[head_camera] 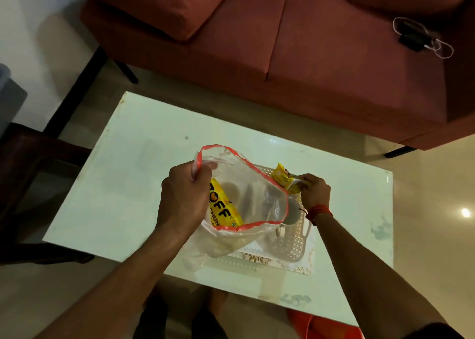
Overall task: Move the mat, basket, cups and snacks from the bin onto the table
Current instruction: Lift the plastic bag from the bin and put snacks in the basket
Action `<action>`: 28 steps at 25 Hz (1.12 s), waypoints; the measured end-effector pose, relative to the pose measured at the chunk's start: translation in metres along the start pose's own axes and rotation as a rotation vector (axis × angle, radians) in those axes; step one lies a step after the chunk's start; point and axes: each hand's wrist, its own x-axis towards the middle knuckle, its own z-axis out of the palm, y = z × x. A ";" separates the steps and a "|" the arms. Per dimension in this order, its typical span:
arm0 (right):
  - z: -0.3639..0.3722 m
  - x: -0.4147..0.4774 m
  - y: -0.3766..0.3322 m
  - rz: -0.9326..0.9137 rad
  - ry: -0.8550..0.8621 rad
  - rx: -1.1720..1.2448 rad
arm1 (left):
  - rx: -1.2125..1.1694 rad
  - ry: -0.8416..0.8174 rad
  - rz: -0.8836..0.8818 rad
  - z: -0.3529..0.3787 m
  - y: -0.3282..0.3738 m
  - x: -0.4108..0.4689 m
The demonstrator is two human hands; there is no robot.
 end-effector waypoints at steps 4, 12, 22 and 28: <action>-0.004 -0.009 -0.015 0.031 0.139 -0.050 | 0.008 -0.008 0.002 -0.003 -0.003 0.001; -0.088 -0.124 -0.168 -0.615 0.331 0.377 | 0.015 0.013 0.023 -0.014 0.008 -0.006; -0.045 -0.175 -0.234 -0.405 -0.432 -0.634 | -0.146 -0.042 0.161 -0.027 0.034 -0.049; -0.039 -0.177 -0.235 -0.399 -0.379 -0.565 | -0.019 0.024 0.187 -0.029 0.035 -0.046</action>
